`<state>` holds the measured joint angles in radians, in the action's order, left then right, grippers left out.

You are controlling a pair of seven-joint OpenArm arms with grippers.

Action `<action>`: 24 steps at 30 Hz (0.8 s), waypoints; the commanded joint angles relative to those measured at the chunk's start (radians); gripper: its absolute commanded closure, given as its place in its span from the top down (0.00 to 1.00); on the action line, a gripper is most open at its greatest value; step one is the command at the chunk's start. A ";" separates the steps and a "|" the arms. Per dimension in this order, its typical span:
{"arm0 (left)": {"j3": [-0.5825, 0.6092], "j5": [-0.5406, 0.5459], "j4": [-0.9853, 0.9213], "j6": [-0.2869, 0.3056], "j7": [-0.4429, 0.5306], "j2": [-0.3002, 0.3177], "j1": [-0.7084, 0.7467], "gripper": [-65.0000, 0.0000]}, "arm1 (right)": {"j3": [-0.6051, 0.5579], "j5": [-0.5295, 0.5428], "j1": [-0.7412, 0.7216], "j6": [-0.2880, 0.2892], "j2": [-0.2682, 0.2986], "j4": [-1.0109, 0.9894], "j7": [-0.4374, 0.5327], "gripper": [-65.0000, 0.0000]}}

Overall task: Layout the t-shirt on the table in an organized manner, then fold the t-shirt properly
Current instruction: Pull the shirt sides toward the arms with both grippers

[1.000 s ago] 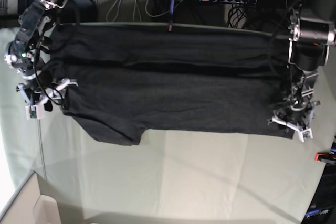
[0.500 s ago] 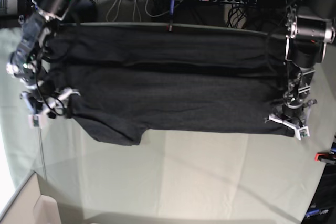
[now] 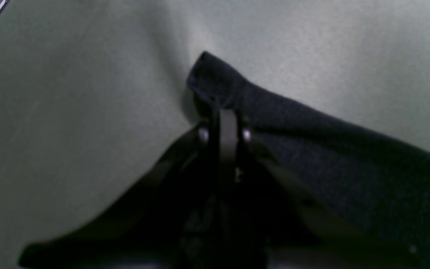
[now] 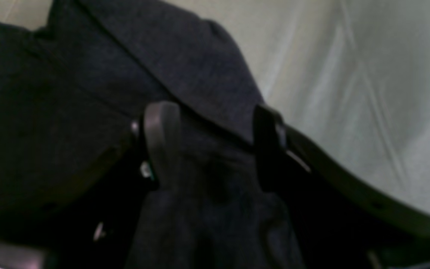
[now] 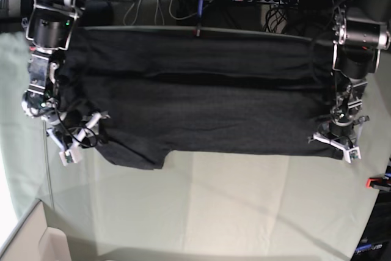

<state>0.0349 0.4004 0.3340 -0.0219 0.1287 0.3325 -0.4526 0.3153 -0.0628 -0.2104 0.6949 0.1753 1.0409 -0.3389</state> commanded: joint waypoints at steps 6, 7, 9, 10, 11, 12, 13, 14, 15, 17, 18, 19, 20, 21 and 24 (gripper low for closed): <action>0.001 -0.002 0.001 -0.016 -0.030 0.014 -0.010 0.00 | -0.041 0.021 -0.024 0.003 0.053 -0.058 0.087 0.53; 0.001 -0.002 0.001 -0.016 -0.030 0.012 -0.010 0.00 | -0.031 0.021 -0.025 0.003 0.060 -0.073 0.094 0.53; 0.001 -0.002 0.001 -0.016 -0.030 0.010 -0.010 0.00 | -0.023 0.021 -0.025 0.003 0.079 -0.101 0.111 0.53; 0.001 -0.002 0.001 -0.016 -0.030 0.010 -0.010 0.00 | -0.023 0.021 -0.025 0.003 0.085 -0.113 0.122 0.53; 0.001 -0.002 0.001 -0.016 -0.030 0.010 -0.010 0.00 | -0.023 0.021 -0.027 0.003 0.085 -0.121 0.130 0.53; 0.003 -0.002 0.001 -0.016 -0.030 0.010 -0.010 0.00 | -0.023 0.021 -0.028 0.003 0.086 -0.126 0.136 0.53; 0.003 -0.002 0.001 -0.016 -0.030 0.010 -0.010 0.00 | -0.023 0.021 -0.031 0.003 0.086 -0.130 0.142 0.53; 0.003 -0.002 0.001 -0.016 -0.030 0.009 -0.010 0.00 | -0.021 0.021 -0.031 0.003 0.091 -0.130 0.142 0.53; 0.004 -0.002 0.001 -0.016 -0.030 0.009 -0.010 0.00 | -0.014 0.021 -0.031 0.003 0.096 -0.132 0.142 0.53; 0.006 -0.002 0.001 -0.016 -0.030 0.009 -0.010 0.00 | 0.005 0.021 -0.031 0.003 0.094 -0.132 0.142 0.53; 0.006 -0.002 0.001 -0.016 -0.030 0.009 -0.010 0.00 | 0.006 0.021 -0.031 0.003 0.094 -0.132 0.142 0.53; 0.006 -0.002 0.001 -0.016 -0.030 0.009 -0.010 0.00 | 0.005 0.021 -0.031 -0.008 0.094 -0.133 0.142 0.53; 0.004 -0.002 0.001 -0.016 -0.030 0.009 -0.010 0.00 | 0.002 0.021 -0.031 -0.030 0.094 -0.133 0.142 0.53; 0.004 -0.002 0.001 -0.016 -0.030 0.009 -0.010 0.00 | 0.000 0.021 -0.031 -0.044 0.094 -0.133 0.142 0.53; 0.001 -0.002 0.001 -0.016 -0.030 0.009 -0.010 0.00 | 0.000 0.022 -0.031 -0.053 0.094 -0.133 0.142 0.53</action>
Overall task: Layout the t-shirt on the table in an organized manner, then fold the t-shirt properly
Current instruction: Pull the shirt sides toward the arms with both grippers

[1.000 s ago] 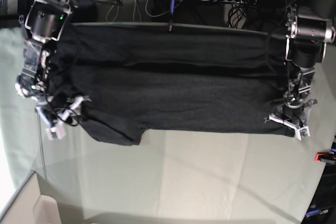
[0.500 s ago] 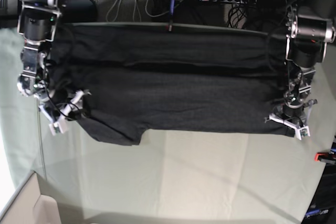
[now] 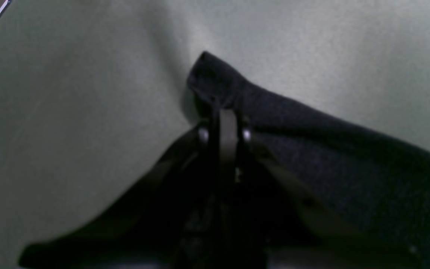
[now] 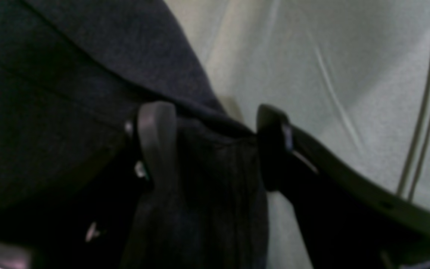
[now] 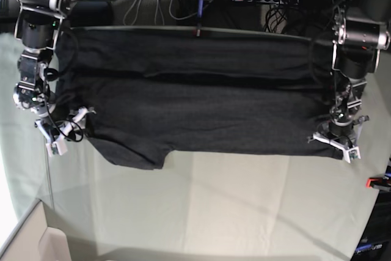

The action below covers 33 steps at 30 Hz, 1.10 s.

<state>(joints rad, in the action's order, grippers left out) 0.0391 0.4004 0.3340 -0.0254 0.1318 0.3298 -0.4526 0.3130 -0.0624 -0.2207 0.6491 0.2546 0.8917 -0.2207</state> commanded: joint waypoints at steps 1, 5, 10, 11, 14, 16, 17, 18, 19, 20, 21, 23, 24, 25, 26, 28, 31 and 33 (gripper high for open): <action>-0.003 -0.002 0.001 -0.012 -0.033 0.012 -0.010 0.00 | 0.002 0.022 -0.021 -0.013 0.013 0.013 0.024 0.53; -0.003 -0.002 0.001 -0.012 -0.033 0.012 -0.010 0.00 | 0.002 0.022 -0.064 -0.015 0.013 -0.101 0.024 0.53; -0.003 -0.002 0.001 -0.012 -0.033 0.012 -0.010 0.00 | 0.001 0.022 -0.078 -0.013 0.018 -0.153 0.025 0.49; -0.003 -0.002 0.001 -0.012 -0.033 0.012 -0.010 0.00 | 0.001 0.022 -0.078 -0.013 0.018 -0.153 0.025 0.44; -0.003 -0.002 0.001 -0.012 -0.033 0.012 -0.012 0.00 | 0.001 0.022 -0.084 -0.010 0.018 -0.153 0.025 0.20; -0.005 -0.001 0.003 -0.012 -0.033 0.012 -0.015 0.00 | 0.005 0.022 -0.088 -0.010 0.018 -0.151 0.025 0.00; -0.006 -0.001 0.003 -0.012 -0.033 0.012 -0.016 0.00 | 0.004 0.022 -0.099 -0.008 0.018 -0.151 0.020 0.00; -0.006 -0.001 0.004 -0.012 -0.030 0.012 -0.018 0.00 | 0.007 0.022 -0.105 -0.008 0.018 -0.151 0.019 0.00; -0.006 -0.001 0.018 -0.012 -0.030 0.012 -0.018 0.00 | 0.007 0.026 -0.107 -0.007 0.018 -0.150 0.020 0.00; -0.006 -0.001 0.044 -0.012 -0.031 0.012 -0.016 0.00 | 0.008 0.028 -0.107 -0.007 0.019 -0.141 0.022 0.00; -0.006 -0.001 0.081 -0.015 -0.033 0.015 -0.010 0.00 | 0.008 0.028 -0.104 -0.007 0.021 -0.116 0.020 0.00; -0.006 -0.001 0.153 -0.018 -0.033 0.019 0.008 0.00 | 0.015 0.029 -0.078 -0.005 0.027 -0.047 0.014 0.00; -0.006 -0.001 0.187 -0.018 -0.033 0.019 0.024 0.00 | 0.028 0.031 -0.062 -0.005 0.027 -0.010 0.014 0.00; -0.006 -0.001 0.225 -0.018 -0.033 0.021 0.036 0.00 | 0.045 0.031 -0.047 -0.001 0.024 0.036 0.013 0.00; -0.008 0.001 0.259 -0.018 -0.033 0.021 0.045 0.00 | 0.059 0.031 -0.035 0.015 0.010 0.076 0.011 0.00; -0.044 0.001 0.316 -0.020 -0.034 0.019 0.071 0.00 | 0.085 0.028 -0.021 0.049 -0.015 0.143 -0.012 0.00; -0.147 0.001 0.383 -0.017 -0.056 0.012 0.107 0.00 | 0.142 0.028 -0.019 0.049 -0.022 0.223 -0.095 0.00; -0.198 0.001 0.417 -0.014 -0.122 0.010 0.111 0.00 | 0.163 0.028 -0.021 0.049 -0.022 0.257 -0.144 0.00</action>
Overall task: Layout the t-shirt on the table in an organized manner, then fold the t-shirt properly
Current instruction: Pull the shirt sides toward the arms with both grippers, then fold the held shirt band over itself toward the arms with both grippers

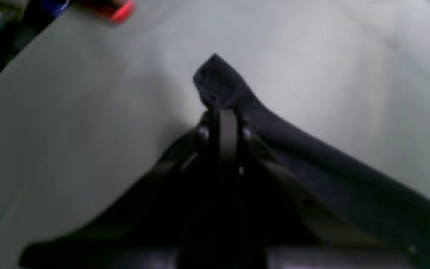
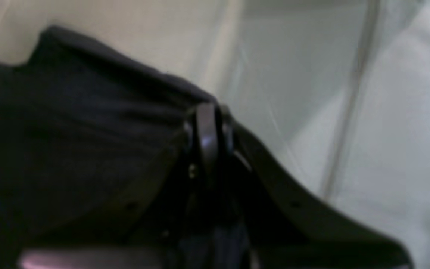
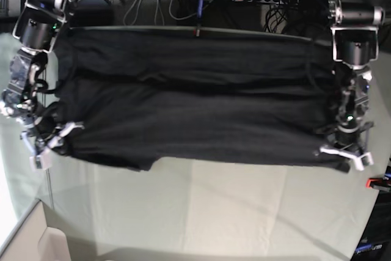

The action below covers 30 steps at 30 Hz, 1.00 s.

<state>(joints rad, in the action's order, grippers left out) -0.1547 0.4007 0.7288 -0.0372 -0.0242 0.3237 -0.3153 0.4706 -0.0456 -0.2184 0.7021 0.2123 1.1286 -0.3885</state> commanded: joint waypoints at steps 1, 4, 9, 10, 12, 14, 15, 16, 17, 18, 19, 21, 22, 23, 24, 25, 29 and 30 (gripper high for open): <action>-0.029 0.000 0.042 0.000 -0.001 0.015 -0.025 0.00 | 0.012 0.013 -0.026 -0.004 0.020 0.032 0.006 0.00; -0.102 0.000 0.101 0.000 -0.070 0.002 -0.025 0.00 | 0.030 0.013 -0.036 -0.004 0.020 0.043 -0.014 0.00; -0.124 -0.001 0.177 0.000 -0.107 -0.002 -0.029 0.00 | 0.029 0.013 -0.082 -0.004 0.020 0.038 -0.043 0.00; -0.124 -0.001 0.185 0.000 -0.122 -0.002 -0.032 0.00 | 0.027 0.013 -0.091 -0.004 0.020 0.043 -0.050 0.00; -0.125 -0.001 0.211 0.000 -0.153 -0.004 -0.034 0.00 | 0.029 0.013 -0.112 -0.004 0.019 0.043 -0.069 0.00; -0.127 -0.001 0.246 0.000 -0.173 -0.004 -0.034 0.00 | 0.030 0.013 -0.131 -0.004 0.019 0.044 -0.088 0.00; -0.128 -0.001 0.255 0.000 -0.176 -0.004 -0.034 0.00 | 0.030 0.013 -0.141 -0.004 0.019 0.044 -0.096 0.00; -0.128 -0.001 0.266 0.000 -0.179 -0.004 -0.034 0.00 | 0.030 0.013 -0.151 -0.004 0.019 0.044 -0.102 0.00; -0.128 -0.001 0.275 0.000 -0.179 -0.004 -0.034 0.00 | 0.030 0.013 -0.157 -0.004 0.020 0.044 -0.105 0.00; -0.130 -0.001 0.285 0.000 -0.179 -0.004 -0.032 0.00 | 0.030 0.013 -0.161 -0.004 0.020 0.044 -0.105 0.00; -0.130 -0.001 0.292 0.000 -0.179 -0.004 -0.031 0.00 | 0.030 0.013 -0.163 -0.004 0.020 0.044 -0.105 0.00; -0.130 -0.001 0.297 0.000 -0.179 -0.004 -0.031 0.00 | 0.030 0.014 -0.169 -0.004 0.020 0.054 -0.105 0.00; -0.131 -0.001 0.297 0.000 -0.179 -0.002 -0.032 0.00 | 0.030 0.014 -0.172 -0.004 0.020 0.064 -0.105 0.00; -0.131 -0.001 0.297 0.000 -0.179 -0.001 -0.032 0.00 | 0.030 0.014 -0.174 -0.004 0.020 0.077 -0.105 0.00; -0.131 -0.001 0.297 0.000 -0.179 -0.001 -0.032 0.00 | 0.030 0.014 -0.174 -0.004 0.017 0.092 -0.103 0.00; -0.131 -0.001 0.297 0.000 -0.179 0.001 -0.032 0.00 | 0.030 0.023 -0.174 -0.004 0.002 0.104 -0.102 0.00; -0.131 -0.001 0.300 0.000 -0.179 -0.001 -0.034 0.00 | 0.030 0.077 -0.172 -0.004 -0.014 0.150 -0.102 0.00; -0.133 -0.001 0.306 0.000 -0.179 -0.001 -0.032 0.00 | 0.030 0.089 -0.171 -0.004 -0.014 0.158 -0.103 0.00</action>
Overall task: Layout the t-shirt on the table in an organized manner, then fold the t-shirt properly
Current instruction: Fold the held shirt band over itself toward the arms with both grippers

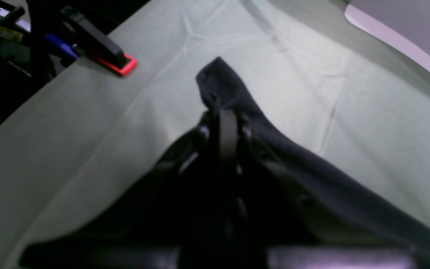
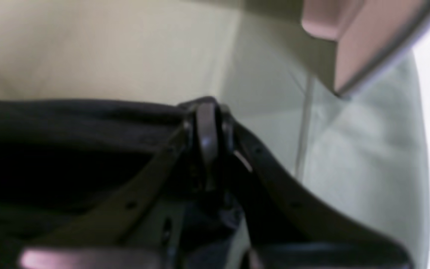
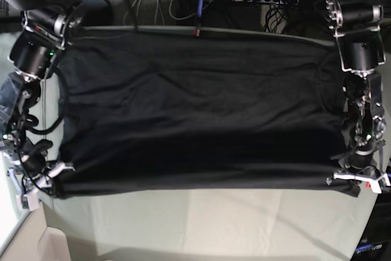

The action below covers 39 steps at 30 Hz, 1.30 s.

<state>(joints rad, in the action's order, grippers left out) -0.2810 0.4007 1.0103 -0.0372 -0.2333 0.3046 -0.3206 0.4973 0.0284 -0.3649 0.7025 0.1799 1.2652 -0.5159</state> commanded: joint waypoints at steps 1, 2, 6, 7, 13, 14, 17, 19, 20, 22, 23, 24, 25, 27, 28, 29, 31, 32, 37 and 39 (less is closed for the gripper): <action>-0.013 -0.001 0.035 0.000 0.030 0.018 -0.024 0.00 | 0.004 0.025 -0.023 -0.004 0.019 0.029 0.024 0.00; -0.024 -0.001 0.045 0.000 0.030 0.017 -0.022 0.00 | 0.004 0.025 -0.021 -0.004 0.019 0.031 0.023 0.00; -0.047 -0.001 0.051 0.000 0.030 0.017 -0.021 0.00 | 0.002 0.029 0.016 -0.004 0.023 0.035 -0.025 0.00; -0.047 -0.001 0.049 0.000 0.030 0.017 -0.021 0.00 | 0.002 0.029 0.030 -0.004 0.023 0.035 -0.034 0.00; -0.047 -0.001 0.049 0.000 0.030 0.018 0.033 0.00 | 0.004 0.031 0.134 -0.004 0.019 0.037 -0.031 0.00; -0.047 -0.001 0.049 0.000 0.030 0.018 0.042 0.00 | 0.004 0.034 0.149 -0.004 0.019 0.037 -0.031 0.00; -0.047 -0.001 0.049 0.000 0.030 0.021 0.077 0.00 | 0.002 0.083 0.209 -0.004 0.025 0.066 -0.031 0.00; -0.047 -0.001 0.049 0.000 0.030 0.023 0.100 0.00 | 0.002 0.097 0.255 -0.004 0.034 0.103 -0.031 0.00; -0.047 -0.001 0.049 0.000 0.030 0.023 0.116 0.00 | 0.001 0.097 0.284 -0.004 0.034 0.126 -0.031 0.00; -0.048 -0.001 0.049 0.000 0.032 0.023 0.145 0.00 | 0.002 0.097 0.340 -0.004 0.033 0.166 -0.031 0.00; -0.056 -0.001 0.051 0.000 0.032 0.023 0.159 0.00 | 0.002 0.098 0.363 -0.004 0.033 0.181 -0.031 0.00; -0.074 -0.001 0.051 0.000 0.032 0.018 0.174 0.00 | 0.001 0.098 0.389 -0.004 0.031 0.193 -0.031 0.00; -0.091 -0.001 0.060 0.000 0.032 0.017 0.189 0.00 | 0.001 0.098 0.409 -0.004 0.031 0.206 -0.031 0.00; -0.113 -0.001 0.087 0.000 0.030 0.009 0.220 0.00 | 0.002 0.098 0.441 -0.004 0.031 0.213 -0.031 0.00; -0.119 -0.001 0.101 0.000 0.030 0.003 0.237 0.00 | 0.002 0.098 0.453 -0.004 0.031 0.213 -0.030 0.00; -0.119 -0.001 0.121 0.000 0.030 0.001 0.257 0.00 | 0.002 0.098 0.468 -0.004 0.031 0.213 -0.030 0.00; -0.119 -0.001 0.160 0.000 0.030 0.001 0.297 0.00 | 0.002 0.098 0.490 -0.004 0.031 0.213 -0.028 0.00; -0.119 -0.001 0.175 0.000 0.030 0.001 0.315 0.00 | 0.002 0.098 0.498 -0.004 0.031 0.215 -0.028 0.00; -0.117 0.000 0.196 0.000 0.030 -0.005 0.380 0.00 | 0.005 0.098 0.516 -0.004 0.031 0.216 -0.030 0.00; -0.117 0.000 0.200 0.000 0.030 -0.023 0.407 0.00 | 0.031 0.098 0.539 -0.004 0.030 0.216 -0.030 0.00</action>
<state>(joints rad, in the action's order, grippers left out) -0.3935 0.4011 1.1896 -0.0341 -0.2276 0.2703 0.0929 0.5152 0.1219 0.1696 0.7025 0.1909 1.4639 -0.5571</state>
